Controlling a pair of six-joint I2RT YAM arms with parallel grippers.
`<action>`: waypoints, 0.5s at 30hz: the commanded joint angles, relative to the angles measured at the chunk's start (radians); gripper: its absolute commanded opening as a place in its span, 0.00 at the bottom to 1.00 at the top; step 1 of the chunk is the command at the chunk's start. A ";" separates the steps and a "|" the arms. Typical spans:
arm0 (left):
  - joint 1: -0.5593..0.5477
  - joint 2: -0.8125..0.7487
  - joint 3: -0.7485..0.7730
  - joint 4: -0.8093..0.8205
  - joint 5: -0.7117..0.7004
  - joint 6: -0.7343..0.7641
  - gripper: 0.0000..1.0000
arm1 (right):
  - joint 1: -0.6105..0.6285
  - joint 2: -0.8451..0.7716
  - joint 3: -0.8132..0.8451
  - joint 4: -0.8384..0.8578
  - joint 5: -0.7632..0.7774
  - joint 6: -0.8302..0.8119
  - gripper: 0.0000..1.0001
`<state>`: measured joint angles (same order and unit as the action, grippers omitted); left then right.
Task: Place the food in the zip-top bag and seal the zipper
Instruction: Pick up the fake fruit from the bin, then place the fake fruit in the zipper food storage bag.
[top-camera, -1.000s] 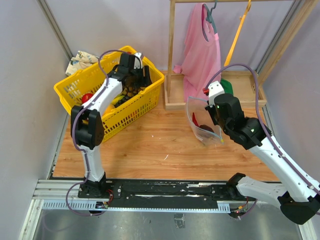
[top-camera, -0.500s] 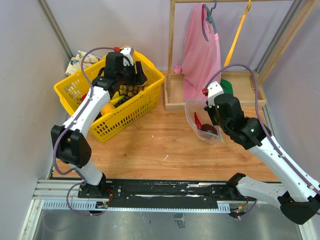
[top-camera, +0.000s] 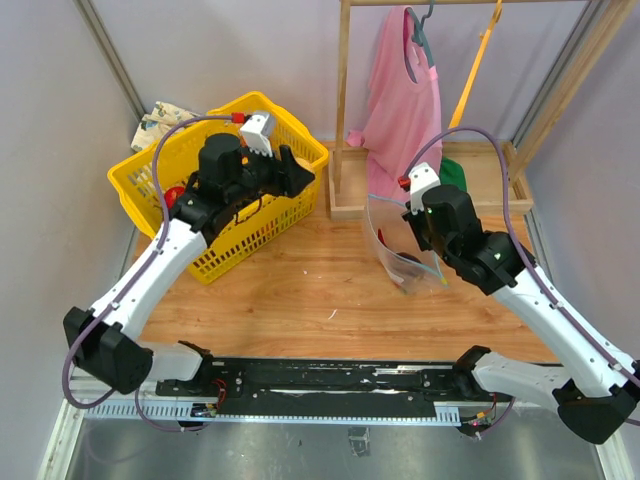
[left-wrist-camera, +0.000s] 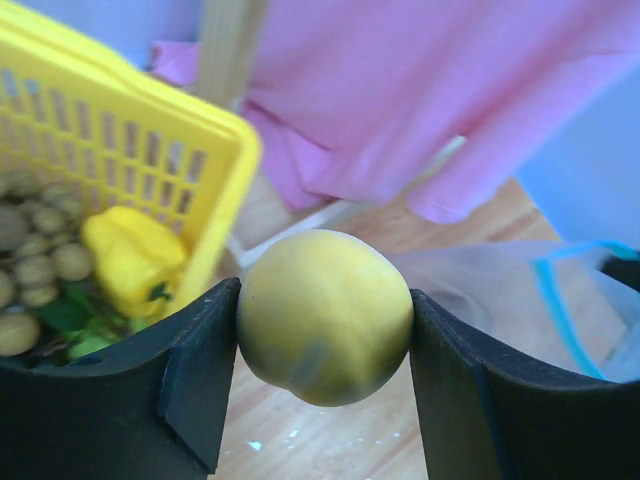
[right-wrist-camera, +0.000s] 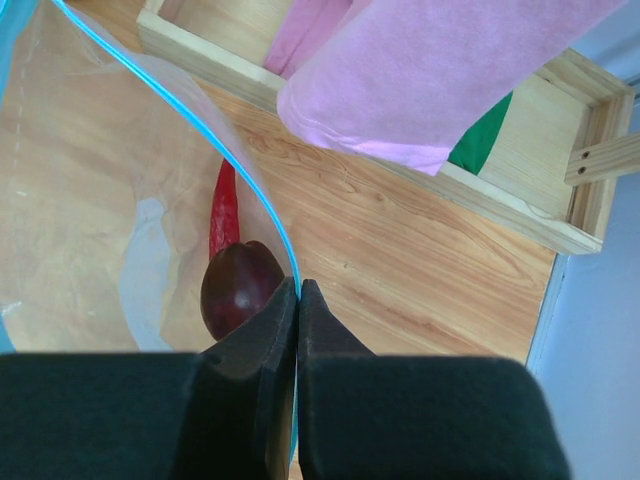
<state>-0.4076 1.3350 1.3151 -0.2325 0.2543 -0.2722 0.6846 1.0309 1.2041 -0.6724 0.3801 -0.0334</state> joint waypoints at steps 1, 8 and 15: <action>-0.079 -0.075 -0.063 0.132 0.051 -0.010 0.48 | -0.010 0.010 0.004 0.030 -0.025 0.015 0.01; -0.248 -0.126 -0.128 0.236 0.042 0.041 0.48 | -0.010 0.012 0.003 0.035 -0.045 0.025 0.01; -0.399 -0.122 -0.148 0.346 0.017 0.115 0.48 | -0.009 0.014 0.004 0.037 -0.069 0.034 0.01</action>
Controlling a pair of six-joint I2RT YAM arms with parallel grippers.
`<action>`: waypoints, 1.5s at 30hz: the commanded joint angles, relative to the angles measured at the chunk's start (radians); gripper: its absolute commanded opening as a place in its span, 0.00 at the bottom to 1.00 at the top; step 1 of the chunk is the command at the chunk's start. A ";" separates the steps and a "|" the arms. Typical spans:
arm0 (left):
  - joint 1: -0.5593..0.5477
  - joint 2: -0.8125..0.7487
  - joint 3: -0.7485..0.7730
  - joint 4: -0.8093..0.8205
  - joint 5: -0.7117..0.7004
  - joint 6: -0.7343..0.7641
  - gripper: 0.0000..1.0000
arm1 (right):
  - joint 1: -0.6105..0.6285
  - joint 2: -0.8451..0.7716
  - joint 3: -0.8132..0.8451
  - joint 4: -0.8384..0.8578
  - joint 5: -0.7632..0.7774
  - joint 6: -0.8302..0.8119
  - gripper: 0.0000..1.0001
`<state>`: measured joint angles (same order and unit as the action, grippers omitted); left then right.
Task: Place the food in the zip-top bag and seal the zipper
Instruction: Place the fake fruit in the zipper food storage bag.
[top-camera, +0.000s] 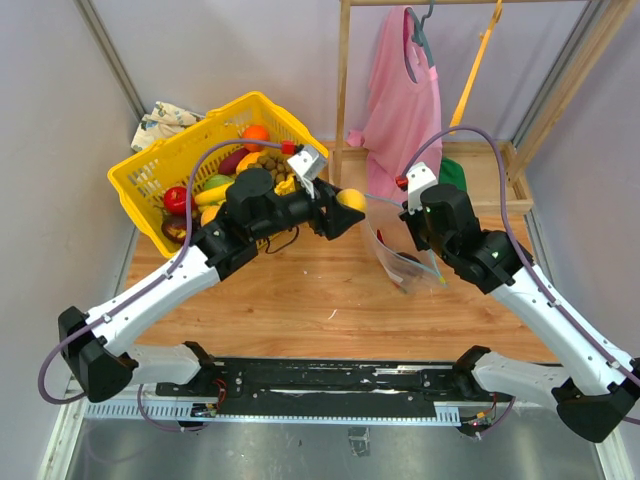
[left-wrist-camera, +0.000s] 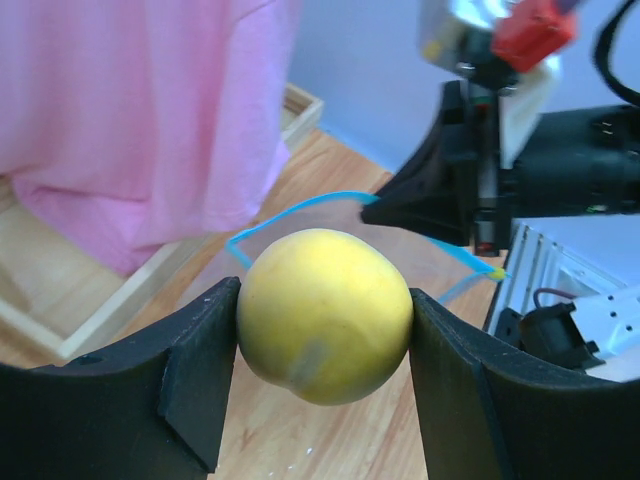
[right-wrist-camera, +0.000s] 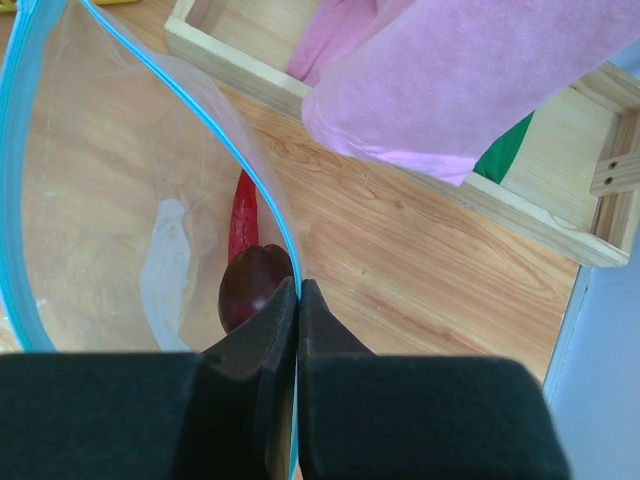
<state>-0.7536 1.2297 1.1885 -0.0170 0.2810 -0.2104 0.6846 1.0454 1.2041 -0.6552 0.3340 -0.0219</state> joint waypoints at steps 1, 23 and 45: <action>-0.065 -0.014 -0.024 0.152 -0.006 0.055 0.48 | -0.009 -0.003 0.004 0.020 -0.025 0.025 0.01; -0.194 0.179 -0.010 0.194 -0.101 0.069 0.53 | -0.010 -0.021 -0.007 0.037 -0.054 0.038 0.01; -0.213 0.252 0.027 0.076 -0.124 0.089 0.75 | -0.010 -0.024 -0.013 0.043 -0.058 0.039 0.01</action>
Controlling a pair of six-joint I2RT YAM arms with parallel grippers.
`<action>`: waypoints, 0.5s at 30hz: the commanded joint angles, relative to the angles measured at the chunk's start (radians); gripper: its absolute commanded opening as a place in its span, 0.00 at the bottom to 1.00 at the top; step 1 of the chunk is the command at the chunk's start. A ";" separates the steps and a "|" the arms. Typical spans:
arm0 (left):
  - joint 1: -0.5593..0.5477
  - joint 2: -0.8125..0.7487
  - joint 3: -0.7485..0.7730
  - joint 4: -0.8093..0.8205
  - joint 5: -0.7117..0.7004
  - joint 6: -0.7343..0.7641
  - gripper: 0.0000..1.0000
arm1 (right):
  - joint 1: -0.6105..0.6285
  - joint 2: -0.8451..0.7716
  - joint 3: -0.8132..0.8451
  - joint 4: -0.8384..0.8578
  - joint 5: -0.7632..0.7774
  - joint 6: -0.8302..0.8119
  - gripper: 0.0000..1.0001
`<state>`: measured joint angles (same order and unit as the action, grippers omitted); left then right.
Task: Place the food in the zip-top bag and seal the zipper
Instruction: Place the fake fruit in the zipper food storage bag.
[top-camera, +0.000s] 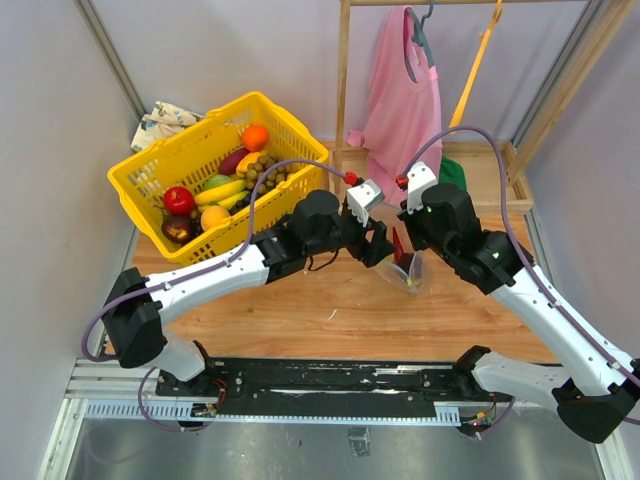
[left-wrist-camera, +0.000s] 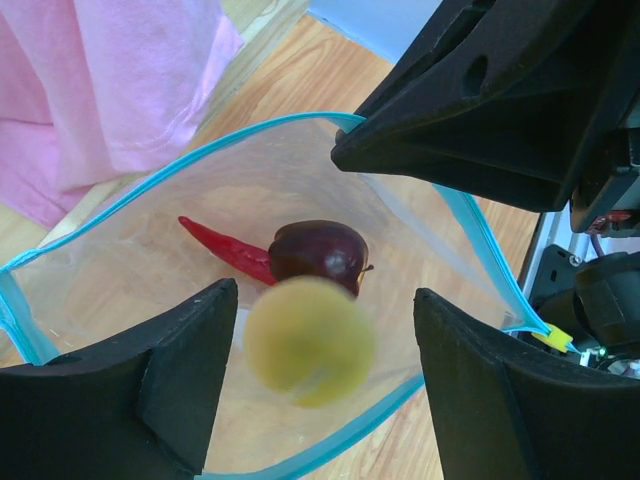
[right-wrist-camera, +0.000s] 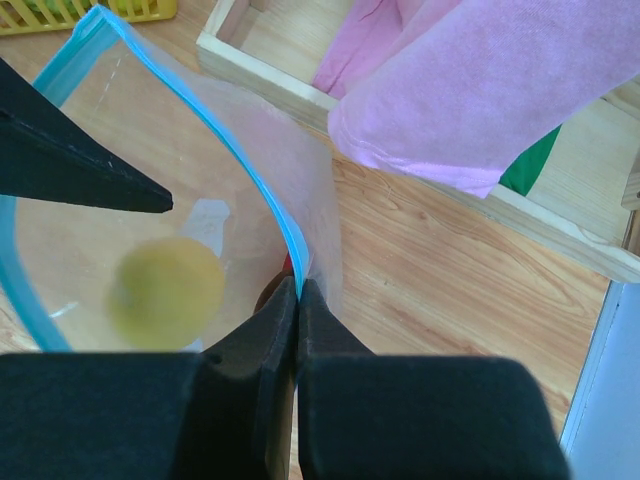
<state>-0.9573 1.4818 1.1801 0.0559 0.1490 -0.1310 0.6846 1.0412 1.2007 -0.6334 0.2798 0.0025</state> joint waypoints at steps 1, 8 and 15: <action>-0.009 -0.002 0.036 0.003 0.012 0.008 0.76 | -0.010 -0.020 -0.010 0.020 -0.004 0.014 0.01; -0.009 -0.025 0.041 -0.007 0.004 0.001 0.79 | -0.009 -0.022 -0.012 0.020 -0.001 0.013 0.01; -0.009 -0.086 0.058 -0.062 -0.090 0.000 0.82 | -0.010 -0.024 -0.015 0.023 0.007 0.010 0.01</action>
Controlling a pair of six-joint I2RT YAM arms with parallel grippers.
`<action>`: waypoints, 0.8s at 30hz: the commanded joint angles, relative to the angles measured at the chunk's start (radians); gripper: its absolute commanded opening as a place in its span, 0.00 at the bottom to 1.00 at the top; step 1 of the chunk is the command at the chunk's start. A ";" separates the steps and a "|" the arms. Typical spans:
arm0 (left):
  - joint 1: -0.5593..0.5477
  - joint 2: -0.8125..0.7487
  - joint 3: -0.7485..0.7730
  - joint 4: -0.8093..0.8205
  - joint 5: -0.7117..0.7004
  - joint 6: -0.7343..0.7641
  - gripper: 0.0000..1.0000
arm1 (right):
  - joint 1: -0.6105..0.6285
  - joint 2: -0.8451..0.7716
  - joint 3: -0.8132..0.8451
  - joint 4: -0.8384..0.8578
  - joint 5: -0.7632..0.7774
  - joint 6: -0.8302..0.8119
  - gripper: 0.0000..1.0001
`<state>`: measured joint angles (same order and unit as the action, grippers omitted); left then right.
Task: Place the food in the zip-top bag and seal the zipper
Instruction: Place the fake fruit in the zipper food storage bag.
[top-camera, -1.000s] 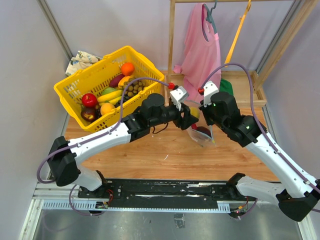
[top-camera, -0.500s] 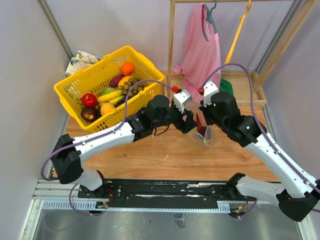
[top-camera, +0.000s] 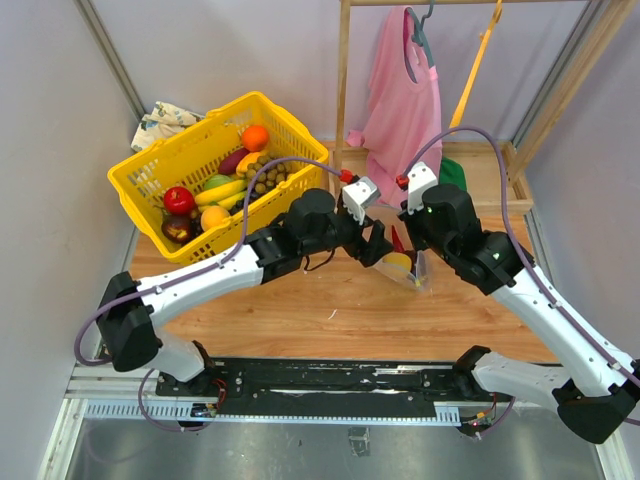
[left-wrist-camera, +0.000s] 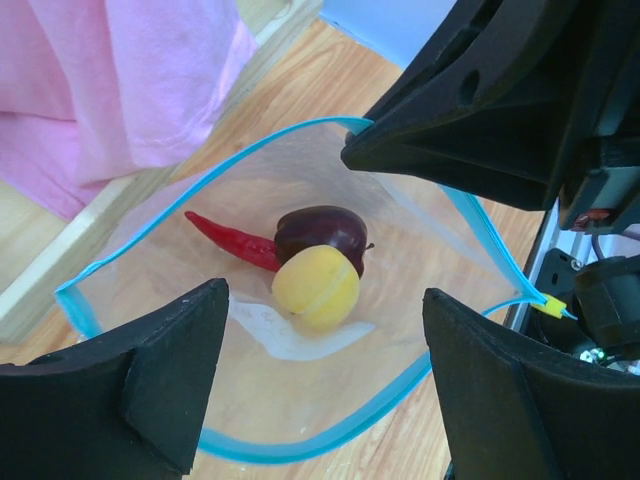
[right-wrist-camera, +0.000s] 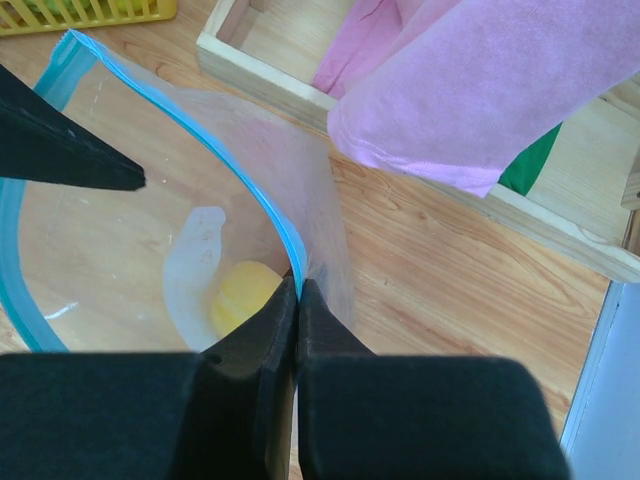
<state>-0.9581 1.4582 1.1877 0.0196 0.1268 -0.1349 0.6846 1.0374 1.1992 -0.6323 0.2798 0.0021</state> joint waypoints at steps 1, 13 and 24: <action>-0.008 -0.070 0.057 -0.042 -0.089 0.004 0.83 | -0.010 -0.020 -0.015 0.022 0.008 0.009 0.01; 0.030 -0.160 0.126 -0.233 -0.360 0.023 0.99 | -0.010 -0.008 -0.031 0.010 0.082 0.009 0.01; 0.325 -0.241 0.136 -0.403 -0.393 -0.061 0.99 | -0.012 0.012 -0.021 -0.014 0.110 0.010 0.01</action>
<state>-0.7452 1.2610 1.2842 -0.2924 -0.2409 -0.1558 0.6846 1.0554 1.1816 -0.6334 0.3672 0.0021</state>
